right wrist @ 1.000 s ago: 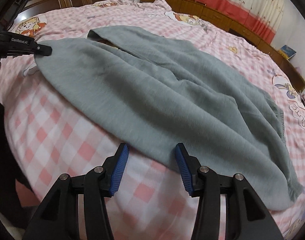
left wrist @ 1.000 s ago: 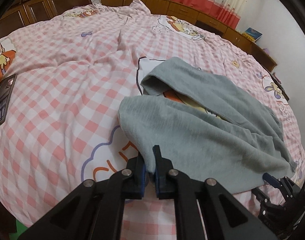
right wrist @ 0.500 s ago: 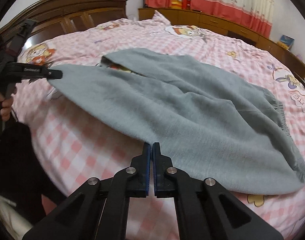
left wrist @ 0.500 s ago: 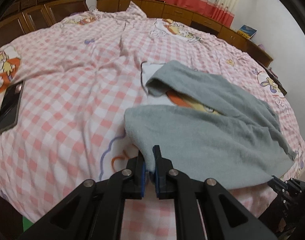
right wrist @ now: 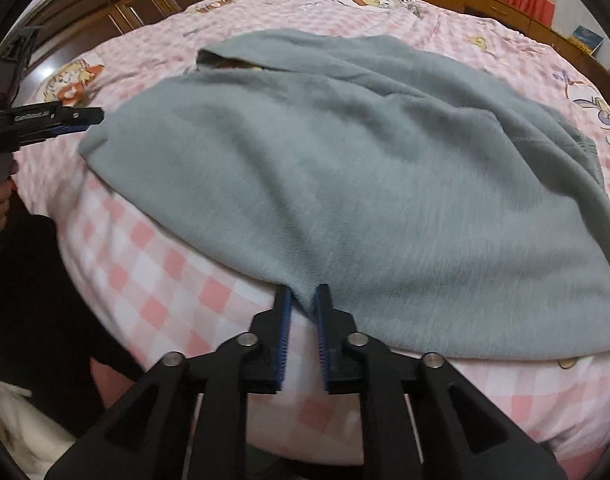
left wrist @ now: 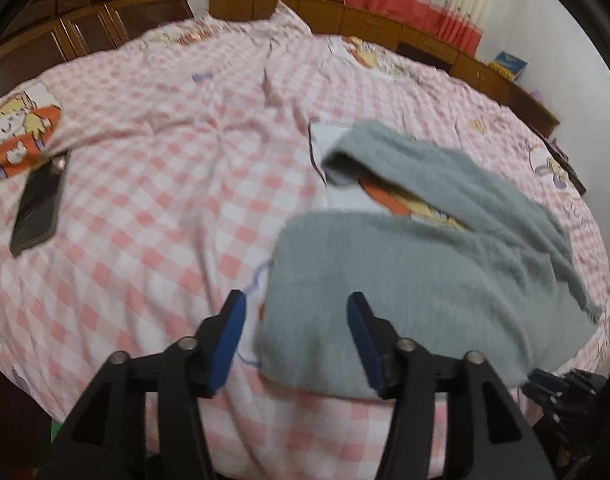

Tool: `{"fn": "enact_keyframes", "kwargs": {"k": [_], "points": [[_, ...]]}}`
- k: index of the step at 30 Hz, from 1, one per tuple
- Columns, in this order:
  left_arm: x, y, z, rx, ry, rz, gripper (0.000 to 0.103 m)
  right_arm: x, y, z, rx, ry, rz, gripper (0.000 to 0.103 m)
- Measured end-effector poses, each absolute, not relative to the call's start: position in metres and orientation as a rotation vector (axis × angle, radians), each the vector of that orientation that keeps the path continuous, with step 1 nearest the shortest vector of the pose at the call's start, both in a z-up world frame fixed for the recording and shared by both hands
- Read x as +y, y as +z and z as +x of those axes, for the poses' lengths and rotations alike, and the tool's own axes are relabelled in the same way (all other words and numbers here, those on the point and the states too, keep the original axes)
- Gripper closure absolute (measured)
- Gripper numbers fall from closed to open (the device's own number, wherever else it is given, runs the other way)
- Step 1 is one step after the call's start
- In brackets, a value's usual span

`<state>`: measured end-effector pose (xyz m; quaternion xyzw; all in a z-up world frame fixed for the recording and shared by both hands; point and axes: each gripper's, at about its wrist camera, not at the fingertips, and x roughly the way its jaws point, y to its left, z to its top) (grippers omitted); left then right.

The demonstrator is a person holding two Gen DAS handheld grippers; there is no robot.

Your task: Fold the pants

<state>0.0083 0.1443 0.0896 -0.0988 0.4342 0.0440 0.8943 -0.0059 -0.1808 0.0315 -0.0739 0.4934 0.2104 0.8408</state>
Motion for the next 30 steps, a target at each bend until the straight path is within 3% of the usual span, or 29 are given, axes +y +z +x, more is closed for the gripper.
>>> {"fn": "enact_keyframes", "kwargs": {"k": [9, 14, 30], "points": [[0.146, 0.112, 0.056, 0.852, 0.114, -0.208, 0.042, -0.229, 0.094, 0.014, 0.870, 0.333, -0.152, 0.066], [0.136, 0.117, 0.099, 0.847, 0.095, -0.190, 0.042, -0.274, 0.109, 0.059, 0.842, 0.174, -0.122, 0.066], [0.098, 0.086, 0.246, 0.910, 0.026, -0.190, 0.042, -0.399, 0.089, 0.202, 0.938, -0.074, 0.099, 0.060]]}}
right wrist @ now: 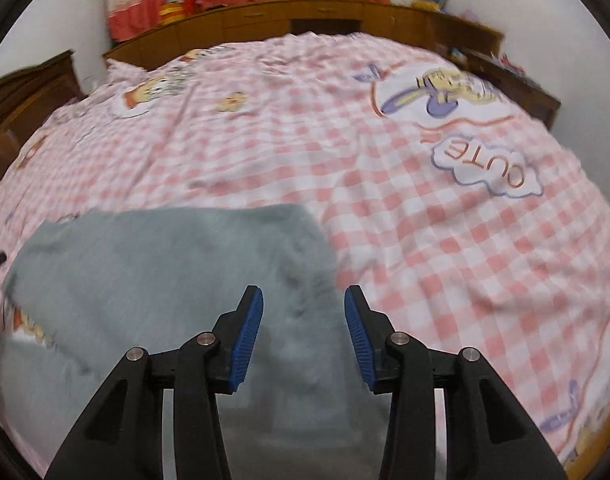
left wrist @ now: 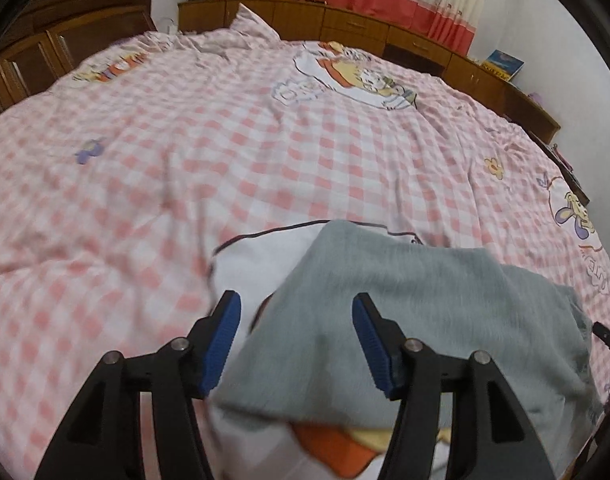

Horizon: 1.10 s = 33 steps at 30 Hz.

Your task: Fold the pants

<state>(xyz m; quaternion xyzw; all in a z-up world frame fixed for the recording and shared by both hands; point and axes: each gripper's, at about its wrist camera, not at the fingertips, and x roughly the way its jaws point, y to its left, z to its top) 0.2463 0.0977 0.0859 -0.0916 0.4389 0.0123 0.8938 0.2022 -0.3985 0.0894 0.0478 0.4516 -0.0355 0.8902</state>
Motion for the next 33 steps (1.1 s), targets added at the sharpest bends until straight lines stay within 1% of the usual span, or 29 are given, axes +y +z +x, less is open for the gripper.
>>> {"fn": "enact_keyframes", "kwargs": {"k": [5, 8, 11, 12, 13, 14, 15, 16, 21, 24, 27, 28, 29, 30, 31, 32, 33], "points": [[0.089, 0.068, 0.271, 0.947, 0.028, -0.186, 0.042, -0.413, 0.068, 0.236, 0.986, -0.084, 0.170, 0.060], [0.078, 0.061, 0.281, 0.936, 0.013, -0.133, 0.041, -0.413, 0.056, 0.247, 1.001, -0.072, 0.208, 0.060], [0.069, 0.053, 0.287, 0.967, 0.046, -0.086, 0.042, -0.411, 0.044, 0.255, 1.023, -0.074, 0.220, 0.060], [0.068, 0.052, 0.289, 0.977, 0.050, -0.081, 0.045, -0.410, 0.041, 0.256, 1.026, -0.079, 0.217, 0.060], [0.066, 0.051, 0.290, 0.979, 0.041, -0.085, 0.064, -0.409, 0.039, 0.257, 1.028, -0.083, 0.215, 0.060], [0.065, 0.050, 0.291, 0.980, 0.025, -0.096, 0.086, -0.409, 0.037, 0.257, 1.028, -0.085, 0.216, 0.060], [0.063, 0.051, 0.290, 0.986, 0.018, -0.102, 0.092, -0.408, 0.036, 0.257, 1.026, -0.087, 0.217, 0.060], [0.062, 0.053, 0.289, 0.982, 0.018, -0.104, 0.092, -0.408, 0.036, 0.256, 1.021, -0.088, 0.220, 0.060], [0.028, 0.081, 0.258, 0.873, -0.057, -0.044, 0.092, -0.409, 0.036, 0.252, 1.002, -0.079, 0.235, 0.060], [-0.001, 0.083, 0.247, 0.882, -0.140, -0.024, 0.092, -0.410, 0.035, 0.248, 0.992, -0.083, 0.246, 0.060], [-0.031, 0.070, 0.237, 0.936, -0.207, -0.005, 0.091, -0.408, 0.034, 0.246, 0.986, -0.087, 0.239, 0.060], [-0.040, 0.065, 0.233, 0.952, -0.233, 0.006, 0.087, -0.407, 0.034, 0.245, 0.983, -0.089, 0.231, 0.060], [-0.049, 0.061, 0.230, 0.968, -0.258, 0.026, 0.077, -0.406, 0.033, 0.244, 0.980, -0.091, 0.224, 0.060], [-0.058, 0.059, 0.224, 0.976, -0.280, 0.044, 0.072, -0.406, 0.032, 0.243, 0.980, -0.093, 0.221, 0.059], [-0.063, 0.058, 0.219, 0.975, -0.286, 0.057, 0.062, -0.405, 0.031, 0.243, 0.981, -0.094, 0.219, 0.059], [-0.067, 0.061, 0.214, 0.969, -0.277, 0.070, 0.054, -0.405, 0.030, 0.242, 0.980, -0.094, 0.215, 0.059], [-0.068, 0.064, 0.211, 0.965, -0.274, 0.072, 0.051, -0.404, 0.029, 0.241, 0.977, -0.095, 0.213, 0.058]]}}
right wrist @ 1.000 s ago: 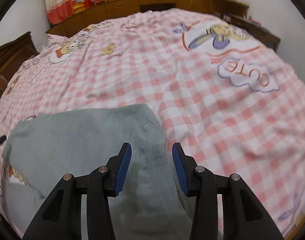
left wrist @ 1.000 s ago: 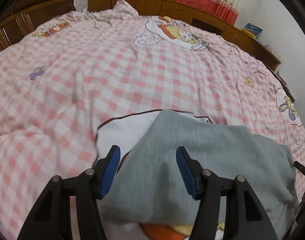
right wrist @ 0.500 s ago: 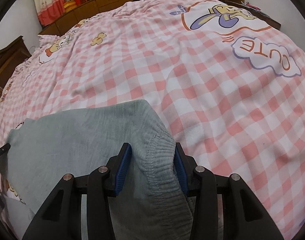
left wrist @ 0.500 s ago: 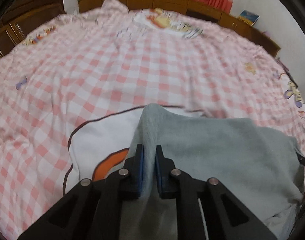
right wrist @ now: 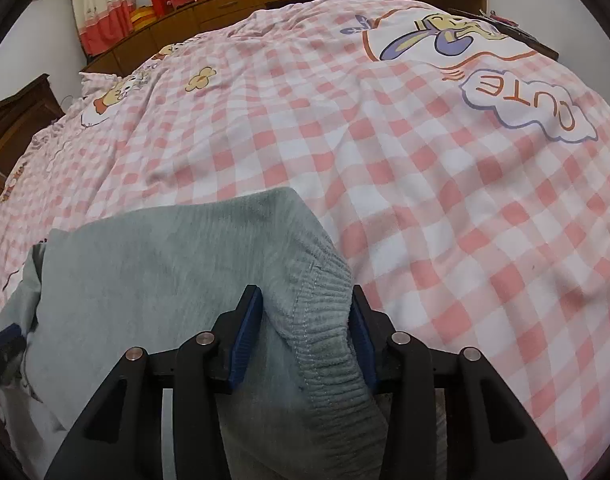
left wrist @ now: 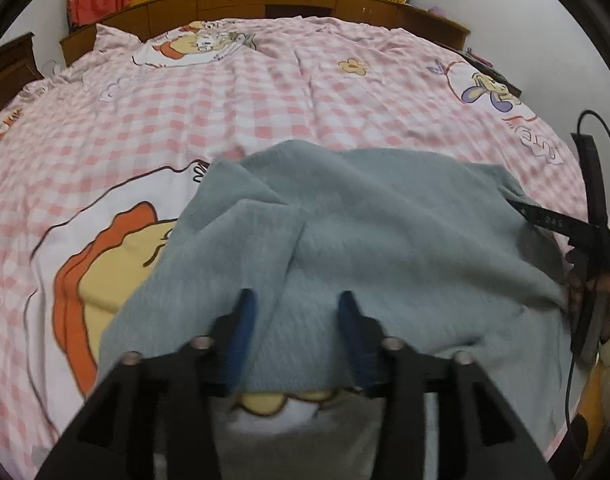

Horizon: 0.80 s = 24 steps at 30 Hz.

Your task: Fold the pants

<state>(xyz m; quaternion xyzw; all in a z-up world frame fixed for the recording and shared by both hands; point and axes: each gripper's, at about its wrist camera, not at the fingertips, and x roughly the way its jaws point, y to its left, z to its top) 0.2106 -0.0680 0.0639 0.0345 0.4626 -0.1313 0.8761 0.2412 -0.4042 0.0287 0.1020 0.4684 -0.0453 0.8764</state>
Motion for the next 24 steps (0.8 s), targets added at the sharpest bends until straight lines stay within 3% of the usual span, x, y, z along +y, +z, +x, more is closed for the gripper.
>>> {"fn": "enact_keyframes", "kwargs": {"k": [4, 8, 17, 24], "points": [[-0.058, 0.086, 0.199, 0.922, -0.280, 0.055, 0.046, -0.404, 0.021, 0.239, 0.960, -0.079, 0.221, 0.052], [-0.032, 0.102, 0.208, 0.854, -0.192, 0.037, 0.033, -0.407, 0.016, 0.237, 0.936, -0.058, 0.248, 0.050], [-0.012, 0.061, 0.241, 0.951, -0.156, 0.018, 0.034, -0.399, 0.011, 0.236, 0.909, -0.058, 0.208, 0.043], [-0.048, 0.062, 0.217, 0.830, -0.151, 0.171, 0.036, -0.397, 0.009, 0.238, 0.906, -0.056, 0.198, 0.040]]}}
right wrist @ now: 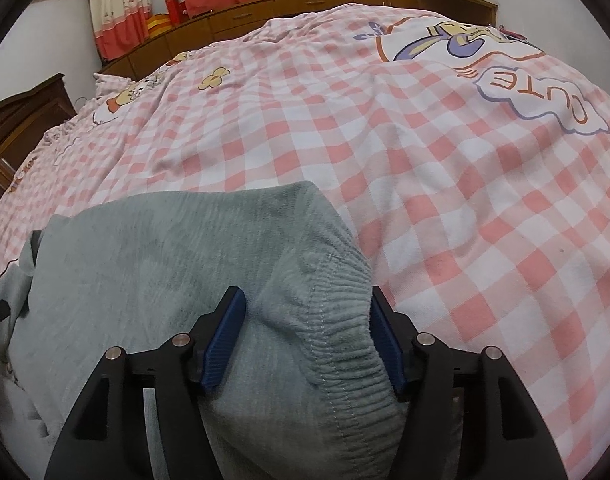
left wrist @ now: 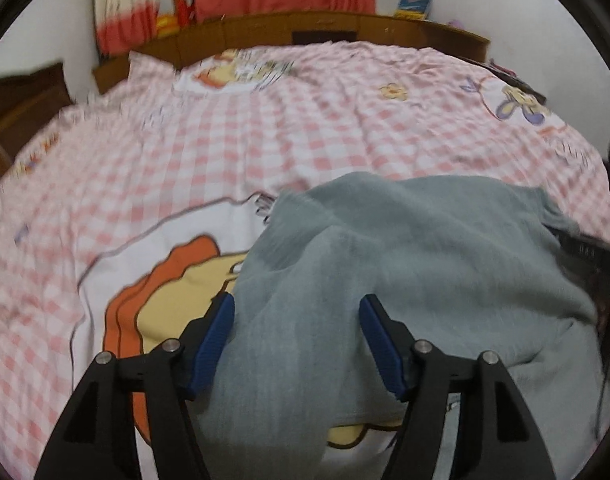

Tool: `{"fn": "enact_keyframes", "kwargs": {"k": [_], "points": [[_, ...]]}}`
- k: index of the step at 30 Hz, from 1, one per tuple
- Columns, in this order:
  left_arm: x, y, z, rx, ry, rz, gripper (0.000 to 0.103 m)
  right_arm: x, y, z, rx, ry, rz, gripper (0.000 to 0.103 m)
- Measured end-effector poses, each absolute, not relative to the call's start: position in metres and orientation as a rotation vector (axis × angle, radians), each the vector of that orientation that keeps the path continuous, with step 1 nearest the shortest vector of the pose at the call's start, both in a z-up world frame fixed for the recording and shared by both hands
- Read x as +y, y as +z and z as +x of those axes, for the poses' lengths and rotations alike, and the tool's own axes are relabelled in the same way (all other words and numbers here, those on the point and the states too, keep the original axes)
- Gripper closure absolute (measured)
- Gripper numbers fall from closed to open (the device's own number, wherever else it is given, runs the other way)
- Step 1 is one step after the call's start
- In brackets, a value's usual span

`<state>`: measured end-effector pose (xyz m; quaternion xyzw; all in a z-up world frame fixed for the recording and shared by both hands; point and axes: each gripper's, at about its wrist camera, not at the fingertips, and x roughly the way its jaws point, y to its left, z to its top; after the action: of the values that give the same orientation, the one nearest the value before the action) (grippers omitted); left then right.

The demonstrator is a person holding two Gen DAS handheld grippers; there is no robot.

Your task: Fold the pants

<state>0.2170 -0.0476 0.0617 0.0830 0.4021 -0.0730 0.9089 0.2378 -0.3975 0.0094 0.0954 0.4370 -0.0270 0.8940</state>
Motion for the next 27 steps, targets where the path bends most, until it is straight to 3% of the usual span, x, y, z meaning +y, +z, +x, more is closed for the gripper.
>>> {"fn": "enact_keyframes", "kwargs": {"k": [1, 2, 3, 4, 7, 19, 22, 27], "points": [[-0.052, 0.060, 0.217, 0.828, -0.155, 0.194, 0.047, -0.397, 0.009, 0.238, 0.905, -0.055, 0.199, 0.040], [-0.055, 0.059, 0.218, 0.836, -0.162, 0.202, 0.069, -0.397, 0.009, 0.239, 0.904, -0.054, 0.199, 0.040], [-0.056, 0.055, 0.221, 0.859, -0.183, 0.195, 0.079, -0.397, 0.009, 0.239, 0.904, -0.054, 0.198, 0.040], [-0.056, 0.052, 0.224, 0.885, -0.206, 0.174, 0.086, -0.397, 0.009, 0.239, 0.904, -0.055, 0.198, 0.040], [-0.054, 0.052, 0.224, 0.881, -0.212, 0.155, 0.093, -0.397, 0.009, 0.239, 0.904, -0.056, 0.196, 0.040], [0.039, 0.092, 0.217, 0.732, 0.120, 0.154, 0.095, -0.397, 0.009, 0.239, 0.904, -0.058, 0.194, 0.040], [0.066, 0.086, 0.225, 0.745, 0.204, 0.152, 0.085, -0.396, 0.009, 0.239, 0.904, -0.058, 0.192, 0.040], [0.099, 0.074, 0.238, 0.790, 0.282, 0.153, 0.082, -0.397, 0.011, 0.239, 0.916, -0.050, 0.205, 0.040]]}}
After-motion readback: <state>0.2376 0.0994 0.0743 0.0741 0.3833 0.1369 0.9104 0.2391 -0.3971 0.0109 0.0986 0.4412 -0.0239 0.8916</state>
